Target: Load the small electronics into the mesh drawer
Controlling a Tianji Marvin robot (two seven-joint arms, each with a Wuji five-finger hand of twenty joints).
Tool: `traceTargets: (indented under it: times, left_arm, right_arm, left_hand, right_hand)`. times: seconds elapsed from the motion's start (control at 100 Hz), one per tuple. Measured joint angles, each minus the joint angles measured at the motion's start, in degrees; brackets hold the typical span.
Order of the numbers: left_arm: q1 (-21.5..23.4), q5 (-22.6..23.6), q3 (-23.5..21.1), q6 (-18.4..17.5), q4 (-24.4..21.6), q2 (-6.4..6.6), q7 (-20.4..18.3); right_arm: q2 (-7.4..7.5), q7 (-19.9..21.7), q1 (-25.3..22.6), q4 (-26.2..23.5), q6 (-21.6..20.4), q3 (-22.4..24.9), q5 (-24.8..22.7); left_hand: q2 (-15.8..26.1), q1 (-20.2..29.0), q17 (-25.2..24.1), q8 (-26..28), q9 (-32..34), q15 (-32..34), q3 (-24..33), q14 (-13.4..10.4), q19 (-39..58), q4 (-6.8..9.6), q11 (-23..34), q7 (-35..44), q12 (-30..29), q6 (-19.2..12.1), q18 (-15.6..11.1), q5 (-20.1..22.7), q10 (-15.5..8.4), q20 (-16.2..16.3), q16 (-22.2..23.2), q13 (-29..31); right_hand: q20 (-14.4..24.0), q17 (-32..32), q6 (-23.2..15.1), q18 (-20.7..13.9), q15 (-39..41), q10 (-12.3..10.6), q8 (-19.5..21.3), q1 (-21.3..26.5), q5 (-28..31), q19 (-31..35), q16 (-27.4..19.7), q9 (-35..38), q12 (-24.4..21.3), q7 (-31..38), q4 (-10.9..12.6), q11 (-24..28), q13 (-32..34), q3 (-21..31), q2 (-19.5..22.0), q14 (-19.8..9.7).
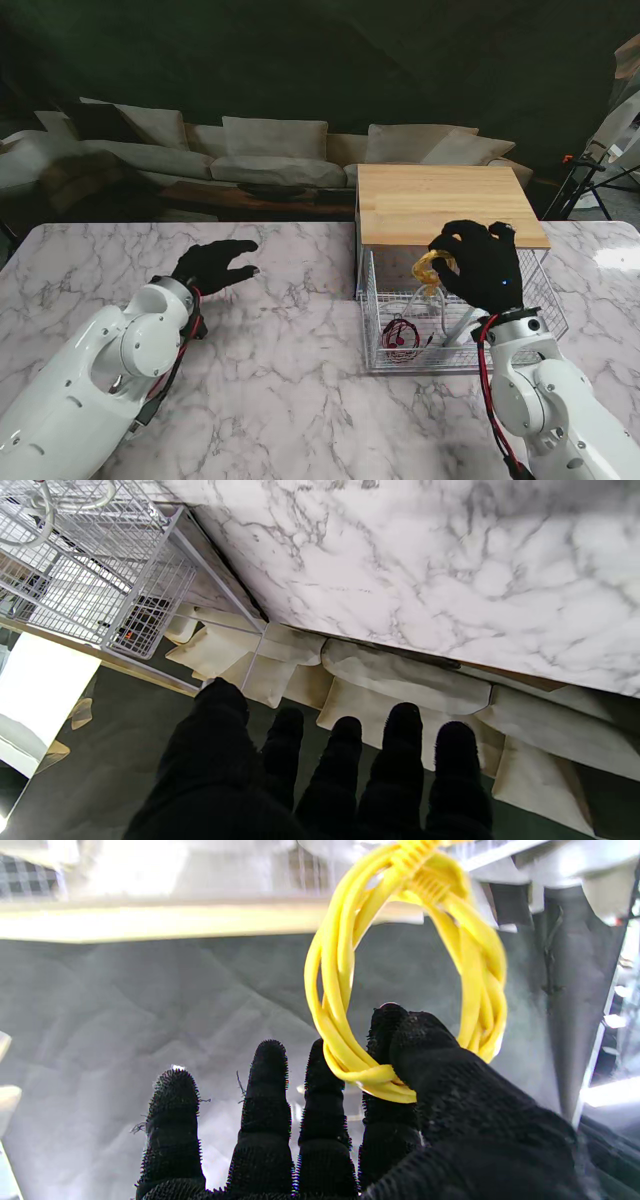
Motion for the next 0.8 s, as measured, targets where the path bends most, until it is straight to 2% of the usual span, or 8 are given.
traceTargets:
  times: [0.11, 0.26, 0.38, 0.47, 0.56, 0.66, 0.74, 0.8]
  left_arm:
    - [0.51, -0.03, -0.17, 0.52, 0.11, 0.33, -0.79]
    - [0.95, 0.06, -0.17, 1.2, 0.89, 0.43, -0.99]
    - [1.57, 0.3, -0.15, 1.37, 1.34, 0.52, -1.16]
    - [2.29, 0.53, -0.15, 2.35, 1.35, 0.53, -0.77]
    - [3.16, 0.44, -0.35, 2.96, 1.34, 0.51, -0.08]
    - [3.8, 0.59, -0.68, 2.86, 1.34, 0.5, -0.1]
    - [4.06, 0.7, -0.8, 2.84, 1.35, 0.51, -0.13]
    - [4.16, 0.71, -0.83, 2.85, 1.41, 0.51, -0.12]
  right_arm:
    - [0.52, 3.03, -0.05, 1.48, 1.79, 0.24, -1.26]
    - [1.22, 3.46, 1.5, 6.28, 4.01, -1.75, -1.69]
    - [1.61, 7.21, 2.86, 8.61, 4.75, -3.33, -1.92]
    - [1.9, 9.81, 3.48, 9.24, 5.12, -4.13, -2.46]
    - [2.09, 10.93, 3.84, 9.55, 5.23, -4.49, -3.06]
    - [2.16, 13.68, 3.93, 9.21, 5.27, -4.29, -2.92]
    - [2.15, 15.36, 3.7, 8.47, 4.6, -3.53, -1.9]
    - [2.07, 14.88, 3.4, 8.01, 3.16, -2.67, -0.67]
  left_hand:
    - [0.0, 0.0, 0.01, 0.04, 0.68, 0.0, 0.0, -0.01, 0.24, 0.0, 0.01, 0.0, 0.02, 0.01, 0.01, 0.0, 0.0, 0.12, 0.0, 0.01]
    - [0.0, 0.0, 0.02, 0.07, 0.68, 0.01, 0.0, -0.02, 0.68, 0.0, 0.01, 0.0, 0.03, 0.02, 0.01, 0.0, 0.0, 0.18, 0.0, 0.01]
    - [0.01, 0.0, 0.02, 0.07, 0.68, 0.0, 0.0, -0.04, 0.68, 0.0, 0.01, 0.0, 0.04, 0.02, 0.01, 0.0, 0.0, 0.25, 0.01, 0.01]
    - [0.01, 0.0, 0.02, 0.07, 0.68, 0.01, 0.0, -0.09, 0.68, 0.0, 0.01, 0.0, 0.04, 0.03, 0.01, 0.0, 0.0, 0.25, 0.01, 0.01]
    - [0.01, 0.0, -0.04, 0.07, 0.68, 0.01, 0.0, -0.09, 0.68, 0.0, 0.01, 0.0, 0.04, 0.13, 0.02, 0.0, 0.0, 0.25, 0.01, 0.01]
    - [0.01, 0.0, -0.18, 0.08, 0.68, 0.01, 0.0, -0.09, 0.68, 0.0, 0.01, 0.0, 0.04, 0.15, 0.03, 0.0, 0.0, 0.26, 0.01, 0.01]
    - [0.01, 0.0, -0.56, 0.08, 0.68, 0.01, 0.0, -0.1, 0.68, 0.0, 0.01, 0.0, 0.04, 0.15, 0.05, 0.0, 0.0, 0.26, 0.01, 0.01]
    - [0.01, 0.0, -0.61, 0.08, 0.68, 0.01, 0.0, -0.1, 0.68, 0.0, 0.01, 0.0, 0.04, 0.16, 0.06, 0.0, 0.0, 0.26, 0.01, 0.01]
  right_hand:
    - [0.0, 0.0, -0.1, 0.0, -0.56, 0.35, -0.31, 0.0, 0.0, 0.0, 0.04, 0.06, -0.48, -0.02, -0.01, -0.73, 0.64, -0.02, 0.0, 0.08]
    - [0.31, 0.01, -1.07, 0.0, -1.23, 0.48, -3.01, 0.0, 0.0, -0.06, 0.04, 0.06, -1.29, -0.38, -0.01, -2.71, 0.65, -1.24, 0.03, 0.38]
    - [0.64, 0.44, -1.35, 0.0, -2.09, 0.5, -15.71, -0.5, -2.75, -0.5, 0.04, 0.07, -3.7, -4.52, 1.03, -6.0, 0.69, -2.38, 0.04, 0.45]
    - [1.0, 0.53, 3.33, 0.03, -3.25, 1.17, -14.87, -11.01, -4.23, -0.99, 0.04, 0.0, -6.69, -20.67, 4.39, -8.43, 0.69, -2.61, -0.4, 0.82]
    - [1.01, -0.12, 7.1, 0.08, -4.95, 2.42, -14.66, -18.43, -8.19, -1.82, 0.04, -1.38, -8.95, -27.82, 4.61, -11.07, 0.56, -7.69, -0.44, 1.39]
    - [1.05, -1.61, 10.4, 0.16, -7.14, 3.31, -16.42, -22.8, -11.33, -3.48, -0.1, -4.09, -10.63, -32.66, 5.2, -13.65, -1.62, -11.86, 3.12, 2.05]
    - [1.65, -1.88, 10.59, 0.19, -8.57, 3.93, -17.14, -23.28, -11.8, -4.08, -0.67, -5.49, -11.4, -34.15, 5.83, -14.46, -2.25, -15.77, 7.43, 2.08]
    - [1.97, -2.03, 10.59, 0.19, -9.24, 3.95, -17.14, -23.26, -13.05, -4.32, -0.9, -6.09, -11.82, -34.72, 6.41, -14.49, -2.39, -17.6, 8.32, 2.09]
